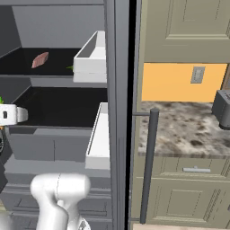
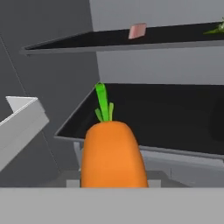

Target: Gather the carrot and squash from the fridge and place them on a tray on the dining counter. Then gather the steak and fish from the fridge and place them on the other tray.

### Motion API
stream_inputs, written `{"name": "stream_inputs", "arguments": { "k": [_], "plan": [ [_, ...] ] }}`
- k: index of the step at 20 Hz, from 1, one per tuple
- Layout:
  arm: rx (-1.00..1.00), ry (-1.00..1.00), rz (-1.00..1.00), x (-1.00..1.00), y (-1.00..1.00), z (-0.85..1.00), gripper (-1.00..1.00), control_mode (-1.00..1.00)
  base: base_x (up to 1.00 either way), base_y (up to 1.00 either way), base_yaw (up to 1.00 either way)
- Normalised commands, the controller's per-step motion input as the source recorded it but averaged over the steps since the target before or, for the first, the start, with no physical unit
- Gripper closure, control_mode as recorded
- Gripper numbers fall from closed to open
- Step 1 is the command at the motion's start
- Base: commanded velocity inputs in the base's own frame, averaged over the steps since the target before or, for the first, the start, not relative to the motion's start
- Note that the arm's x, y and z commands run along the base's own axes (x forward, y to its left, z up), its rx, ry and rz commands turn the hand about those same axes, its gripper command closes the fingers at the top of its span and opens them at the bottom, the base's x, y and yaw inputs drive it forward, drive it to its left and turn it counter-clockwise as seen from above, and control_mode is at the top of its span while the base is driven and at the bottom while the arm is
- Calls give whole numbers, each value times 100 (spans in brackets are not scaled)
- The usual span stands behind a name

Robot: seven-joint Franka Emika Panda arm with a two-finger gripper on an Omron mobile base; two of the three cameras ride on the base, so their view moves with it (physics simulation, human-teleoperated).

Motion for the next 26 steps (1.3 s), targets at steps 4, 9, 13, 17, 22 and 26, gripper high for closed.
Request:
{"name": "stream_inputs", "arguments": {
  "k": [4,9,13,17,22,26],
  "plan": [
    [1,0,-2,-18,-5,-2,100,100,-71,-18,-10],
    [0,0,0,0,0,0,100,100,-100,-27,-16],
    [0,0,0,0,0,0,100,100,-100,-29,-16],
    [0,0,0,0,0,0,100,100,-100,-20,-17],
    [0,0,0,0,0,0,100,100,-100,-17,-22],
    [0,0,0,0,0,0,100,100,-100,-15,-36]
  ]
}}
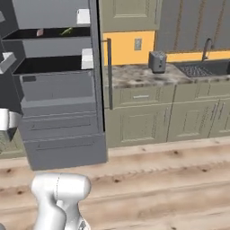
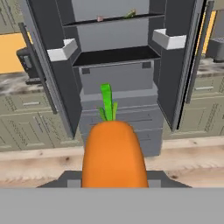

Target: Gather the carrot and squash from the fridge and place them on a tray on the dining counter. Then gather the steak and fish from the fridge and place them on the other tray.

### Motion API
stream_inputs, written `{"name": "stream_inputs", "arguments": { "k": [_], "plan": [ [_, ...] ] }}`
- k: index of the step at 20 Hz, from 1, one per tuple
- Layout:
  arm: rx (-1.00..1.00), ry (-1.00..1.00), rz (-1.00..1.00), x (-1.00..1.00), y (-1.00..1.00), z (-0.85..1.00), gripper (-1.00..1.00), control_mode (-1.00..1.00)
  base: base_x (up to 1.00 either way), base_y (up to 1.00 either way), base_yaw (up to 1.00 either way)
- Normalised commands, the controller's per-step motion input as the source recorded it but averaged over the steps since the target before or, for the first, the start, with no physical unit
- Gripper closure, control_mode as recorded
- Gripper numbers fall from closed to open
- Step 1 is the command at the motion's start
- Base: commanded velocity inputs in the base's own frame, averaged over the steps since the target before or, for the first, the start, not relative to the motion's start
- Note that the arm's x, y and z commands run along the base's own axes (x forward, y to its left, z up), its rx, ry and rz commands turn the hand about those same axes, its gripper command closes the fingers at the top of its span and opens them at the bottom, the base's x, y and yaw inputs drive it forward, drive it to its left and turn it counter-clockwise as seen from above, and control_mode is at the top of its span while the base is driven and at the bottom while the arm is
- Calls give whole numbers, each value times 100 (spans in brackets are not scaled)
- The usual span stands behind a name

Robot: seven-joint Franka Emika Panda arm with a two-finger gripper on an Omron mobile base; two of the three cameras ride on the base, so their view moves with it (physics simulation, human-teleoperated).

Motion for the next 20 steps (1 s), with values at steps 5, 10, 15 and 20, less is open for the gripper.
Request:
{"name": "stream_inputs", "arguments": {
  "k": [5,10,15,20],
  "plan": [
    [0,0,0,0,0,0,100,100,-90,-7,-45],
    [0,0,0,0,0,0,100,100,-78,-5,-48],
    [0,0,0,0,0,0,100,100,-78,-29,-44],
    [0,0,0,0,0,0,100,100,-69,-19,-49]
  ]
}}
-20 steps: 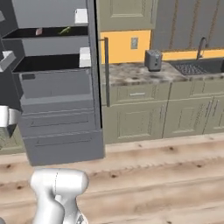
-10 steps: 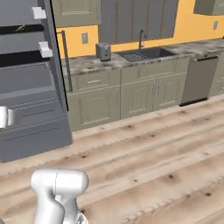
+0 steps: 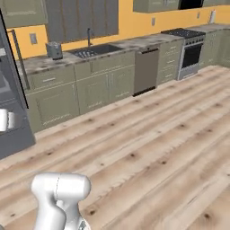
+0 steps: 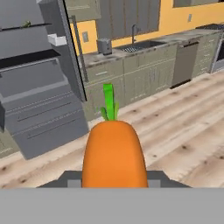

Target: Gather the carrot and squash from the fridge and place them on a tray on the dining counter. Then gather the steak and fish from the fridge and place them on the other tray.

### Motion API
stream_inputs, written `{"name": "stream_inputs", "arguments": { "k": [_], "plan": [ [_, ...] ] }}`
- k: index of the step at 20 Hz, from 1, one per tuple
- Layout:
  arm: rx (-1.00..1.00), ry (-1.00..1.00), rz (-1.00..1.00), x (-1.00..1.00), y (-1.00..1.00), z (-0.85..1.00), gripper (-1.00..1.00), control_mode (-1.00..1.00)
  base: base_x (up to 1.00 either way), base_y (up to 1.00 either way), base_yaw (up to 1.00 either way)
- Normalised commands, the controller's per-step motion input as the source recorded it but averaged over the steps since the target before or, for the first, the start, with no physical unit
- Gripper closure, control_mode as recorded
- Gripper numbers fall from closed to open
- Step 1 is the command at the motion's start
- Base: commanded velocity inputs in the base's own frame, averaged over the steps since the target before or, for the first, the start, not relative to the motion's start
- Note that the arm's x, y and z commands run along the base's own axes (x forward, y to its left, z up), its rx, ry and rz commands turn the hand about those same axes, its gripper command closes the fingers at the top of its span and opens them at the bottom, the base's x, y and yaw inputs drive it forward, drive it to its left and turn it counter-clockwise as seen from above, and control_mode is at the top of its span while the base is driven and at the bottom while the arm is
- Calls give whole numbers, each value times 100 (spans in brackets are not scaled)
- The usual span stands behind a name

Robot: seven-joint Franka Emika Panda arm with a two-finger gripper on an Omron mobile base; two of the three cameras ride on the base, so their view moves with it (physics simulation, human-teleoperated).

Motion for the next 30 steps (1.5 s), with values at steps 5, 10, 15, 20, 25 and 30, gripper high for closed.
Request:
{"name": "stream_inputs", "arguments": {
  "k": [5,10,15,20,25,30],
  "plan": [
    [0,0,0,0,0,0,100,100,-68,-23,-48],
    [0,0,0,0,0,0,100,100,-69,-34,-46],
    [0,0,0,0,0,0,100,100,-68,-100,-24],
    [0,0,0,0,0,0,100,100,-85,-100,-12],
    [0,0,0,0,0,0,100,100,-83,-100,-8],
    [0,0,0,0,0,0,100,100,-65,-100,-4]
  ]
}}
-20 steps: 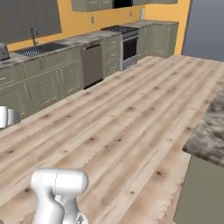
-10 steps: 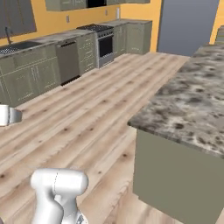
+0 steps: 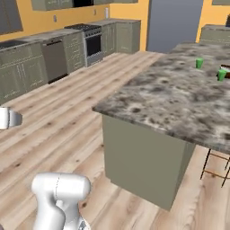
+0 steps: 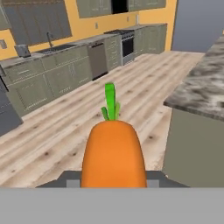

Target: Gather the carrot and squash from the fridge and place them on a tray on the dining counter. Then gather the steak and fish from the fridge and place them on the other tray.

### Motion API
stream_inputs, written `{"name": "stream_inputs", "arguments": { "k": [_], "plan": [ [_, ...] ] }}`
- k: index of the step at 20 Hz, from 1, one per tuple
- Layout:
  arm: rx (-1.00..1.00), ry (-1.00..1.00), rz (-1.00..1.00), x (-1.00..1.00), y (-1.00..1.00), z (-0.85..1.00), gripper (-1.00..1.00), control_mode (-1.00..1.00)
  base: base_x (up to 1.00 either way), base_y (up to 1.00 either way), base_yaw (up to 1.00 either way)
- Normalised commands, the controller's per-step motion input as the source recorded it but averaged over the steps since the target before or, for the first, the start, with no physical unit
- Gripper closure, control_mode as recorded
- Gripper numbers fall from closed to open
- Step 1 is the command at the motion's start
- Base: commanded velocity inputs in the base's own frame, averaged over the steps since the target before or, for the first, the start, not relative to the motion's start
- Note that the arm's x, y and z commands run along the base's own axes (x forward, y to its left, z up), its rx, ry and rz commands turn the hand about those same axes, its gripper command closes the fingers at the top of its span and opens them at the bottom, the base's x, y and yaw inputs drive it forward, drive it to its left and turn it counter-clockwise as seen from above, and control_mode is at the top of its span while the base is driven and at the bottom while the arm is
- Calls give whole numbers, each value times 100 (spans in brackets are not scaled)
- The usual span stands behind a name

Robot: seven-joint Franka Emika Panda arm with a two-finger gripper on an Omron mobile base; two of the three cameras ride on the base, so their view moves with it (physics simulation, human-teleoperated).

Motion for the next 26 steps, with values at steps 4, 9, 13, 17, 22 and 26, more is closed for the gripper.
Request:
{"name": "stream_inputs", "arguments": {
  "k": [4,9,13,17,22,26],
  "plan": [
    [0,0,0,0,0,0,100,100,-40,-100,0],
    [0,0,0,0,0,0,100,100,-25,-100,0],
    [0,0,0,0,0,0,100,100,-9,-100,0],
    [0,0,0,0,0,0,100,100,1,-100,0],
    [0,0,0,0,0,0,100,100,43,-100,0],
    [0,0,0,0,0,0,100,100,61,-100,0]
  ]
}}
